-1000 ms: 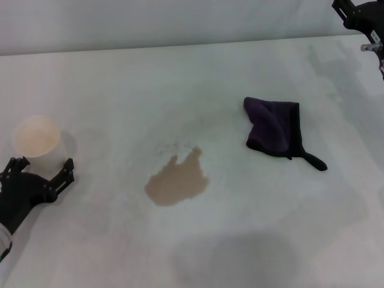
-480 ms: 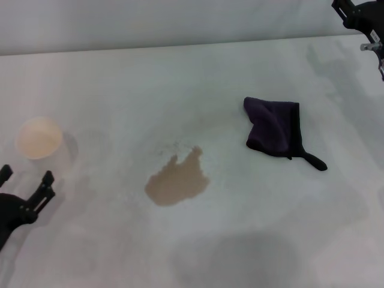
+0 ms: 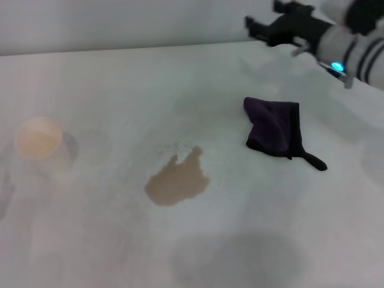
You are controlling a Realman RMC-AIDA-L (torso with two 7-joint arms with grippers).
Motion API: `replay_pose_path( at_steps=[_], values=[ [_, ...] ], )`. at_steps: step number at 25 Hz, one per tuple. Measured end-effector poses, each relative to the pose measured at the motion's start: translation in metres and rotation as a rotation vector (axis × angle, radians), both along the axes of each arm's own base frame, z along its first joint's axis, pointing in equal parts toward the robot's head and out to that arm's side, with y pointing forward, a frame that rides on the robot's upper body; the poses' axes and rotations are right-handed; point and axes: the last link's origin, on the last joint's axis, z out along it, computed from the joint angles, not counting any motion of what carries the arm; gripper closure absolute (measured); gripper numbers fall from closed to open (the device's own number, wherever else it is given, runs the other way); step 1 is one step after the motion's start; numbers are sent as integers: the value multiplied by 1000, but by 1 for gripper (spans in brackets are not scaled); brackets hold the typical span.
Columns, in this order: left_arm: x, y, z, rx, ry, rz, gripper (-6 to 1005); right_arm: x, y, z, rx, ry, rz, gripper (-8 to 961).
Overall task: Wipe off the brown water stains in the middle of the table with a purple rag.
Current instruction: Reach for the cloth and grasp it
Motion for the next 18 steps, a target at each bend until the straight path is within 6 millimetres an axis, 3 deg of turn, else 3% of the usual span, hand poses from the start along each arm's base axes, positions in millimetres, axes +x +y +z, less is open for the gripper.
replay_pose_path(
  at_steps=[6, 11, 14, 18],
  values=[
    [-5, 18, 17, 72, 25, 25, 114, -41, 10, -18, -137, -113, 8, 186],
    [-10, 37, 37, 133, 63, 35, 114, -63, -3, -30, -368, -129, -41, 186],
    [-13, 50, 47, 172, 65, 65, 113, -62, -8, -26, -402, -152, -116, 186],
    [-11, 65, 58, 202, 87, 65, 112, -55, -29, -11, -388, -175, -233, 187]
  ],
)
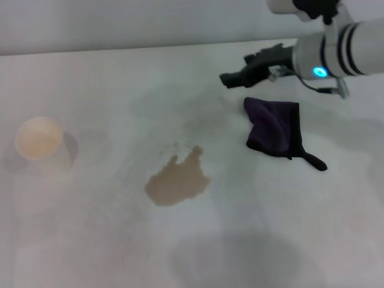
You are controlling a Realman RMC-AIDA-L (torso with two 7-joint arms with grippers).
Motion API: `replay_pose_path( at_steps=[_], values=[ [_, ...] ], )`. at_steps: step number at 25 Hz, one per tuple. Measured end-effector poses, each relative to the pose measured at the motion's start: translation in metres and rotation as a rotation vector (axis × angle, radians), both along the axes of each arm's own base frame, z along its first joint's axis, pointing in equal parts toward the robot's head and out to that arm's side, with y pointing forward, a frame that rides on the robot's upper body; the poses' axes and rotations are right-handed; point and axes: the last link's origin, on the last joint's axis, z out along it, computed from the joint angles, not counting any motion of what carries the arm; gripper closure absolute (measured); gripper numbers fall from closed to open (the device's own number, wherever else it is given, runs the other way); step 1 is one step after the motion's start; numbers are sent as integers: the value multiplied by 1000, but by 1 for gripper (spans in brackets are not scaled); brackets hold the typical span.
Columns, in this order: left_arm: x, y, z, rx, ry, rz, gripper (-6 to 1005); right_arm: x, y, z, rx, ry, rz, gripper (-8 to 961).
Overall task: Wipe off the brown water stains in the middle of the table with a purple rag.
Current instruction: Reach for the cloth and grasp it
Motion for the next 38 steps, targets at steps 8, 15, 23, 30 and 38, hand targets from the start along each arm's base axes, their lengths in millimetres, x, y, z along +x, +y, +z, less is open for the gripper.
replay_pose_path(
  at_steps=[8, 15, 23, 30, 38],
  values=[
    [11, 16, 7, 16, 148, -31, 113, 12, -42, 2, -5, 29, -102, 186],
    [21, 22, 7, 13, 159, -83, 114, 40, -38, -8, -23, -40, -190, 187],
    [20, 18, 7, 11, 175, -93, 113, 46, -24, -9, -4, -140, -259, 186],
    [19, 16, 9, 15, 175, -90, 114, 40, -27, -13, -63, -155, -280, 223],
    [20, 14, 11, 21, 180, -108, 112, 42, -27, -16, -89, -160, -312, 355]
  ],
)
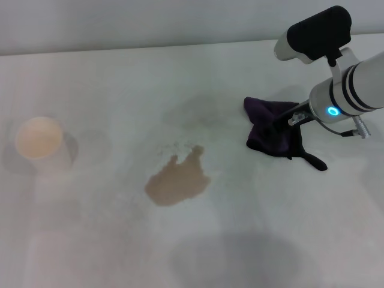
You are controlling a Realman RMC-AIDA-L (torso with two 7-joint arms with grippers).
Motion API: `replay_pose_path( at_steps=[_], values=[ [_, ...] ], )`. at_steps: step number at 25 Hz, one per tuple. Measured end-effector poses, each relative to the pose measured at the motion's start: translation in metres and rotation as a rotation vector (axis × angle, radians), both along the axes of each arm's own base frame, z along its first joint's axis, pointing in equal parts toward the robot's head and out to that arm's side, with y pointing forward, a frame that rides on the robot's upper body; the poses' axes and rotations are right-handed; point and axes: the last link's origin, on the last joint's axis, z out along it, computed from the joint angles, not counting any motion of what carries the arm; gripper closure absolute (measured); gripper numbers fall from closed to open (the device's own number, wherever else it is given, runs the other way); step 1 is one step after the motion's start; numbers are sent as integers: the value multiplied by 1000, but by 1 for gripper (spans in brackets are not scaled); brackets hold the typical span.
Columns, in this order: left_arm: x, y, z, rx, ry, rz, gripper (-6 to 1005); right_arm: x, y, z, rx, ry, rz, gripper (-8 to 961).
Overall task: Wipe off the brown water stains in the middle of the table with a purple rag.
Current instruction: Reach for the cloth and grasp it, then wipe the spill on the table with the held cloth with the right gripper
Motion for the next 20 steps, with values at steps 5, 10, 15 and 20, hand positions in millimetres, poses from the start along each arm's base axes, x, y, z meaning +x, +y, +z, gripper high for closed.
replay_pose_path(
  at_steps=[5, 10, 15, 20],
  values=[
    [1, -2, 0, 1, 4, -13, 113, 4, 0, -1, -7, -10, -13, 428],
    [-1, -5, 2, 6, 7, -9, 113, 6, 3, -2, 1, -16, -36, 501],
    [-3, -8, 2, 8, 8, -3, 112, 8, 3, -1, -2, -27, -41, 551],
    [-2, -8, 1, 9, 7, -4, 113, -8, 6, 1, -12, -21, 4, 756]
  ],
)
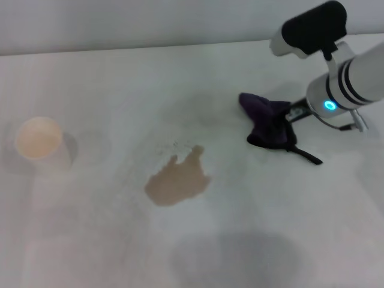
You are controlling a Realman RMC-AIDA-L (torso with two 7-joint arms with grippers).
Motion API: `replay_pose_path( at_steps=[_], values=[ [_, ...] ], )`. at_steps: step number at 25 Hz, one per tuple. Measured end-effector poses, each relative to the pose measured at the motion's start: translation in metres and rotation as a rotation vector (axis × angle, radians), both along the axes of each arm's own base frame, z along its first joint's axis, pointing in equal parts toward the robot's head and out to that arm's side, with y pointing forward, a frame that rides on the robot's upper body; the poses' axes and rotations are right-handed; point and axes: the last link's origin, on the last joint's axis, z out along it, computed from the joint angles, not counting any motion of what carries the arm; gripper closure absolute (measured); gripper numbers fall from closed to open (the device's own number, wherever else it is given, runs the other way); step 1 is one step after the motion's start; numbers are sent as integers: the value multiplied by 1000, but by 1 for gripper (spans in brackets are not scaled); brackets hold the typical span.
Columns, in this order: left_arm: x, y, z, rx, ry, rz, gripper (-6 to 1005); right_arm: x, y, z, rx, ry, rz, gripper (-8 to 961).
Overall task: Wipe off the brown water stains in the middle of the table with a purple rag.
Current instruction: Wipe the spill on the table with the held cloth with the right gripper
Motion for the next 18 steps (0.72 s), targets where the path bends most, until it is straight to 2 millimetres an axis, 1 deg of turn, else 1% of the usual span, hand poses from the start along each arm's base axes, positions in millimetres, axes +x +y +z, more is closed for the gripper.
replay_pose_path(
  at_steps=[3, 5, 7, 9, 13, 15, 18],
  values=[
    [0, 0, -1, 0, -1, 0, 113, -19, 2, 1, -16, 3, 63, 798],
    [1, 0, -2, -1, -2, -1, 113, -38, 2, -4, -48, 6, 129, 825],
    [2, 1, -2, -1, -4, -3, 113, -57, -1, -13, -92, 11, 192, 839],
    [4, 3, -2, 1, -7, -8, 113, -73, -6, -27, -156, 12, 248, 839],
    [8, 8, -3, 2, -10, -20, 112, -95, -20, -59, -288, 21, 338, 838],
    [10, 11, -3, 1, -11, -26, 112, -102, -25, -74, -328, 25, 370, 838],
    [12, 15, -4, -1, -12, -26, 112, -104, -35, -91, -367, 39, 394, 840]
  ],
)
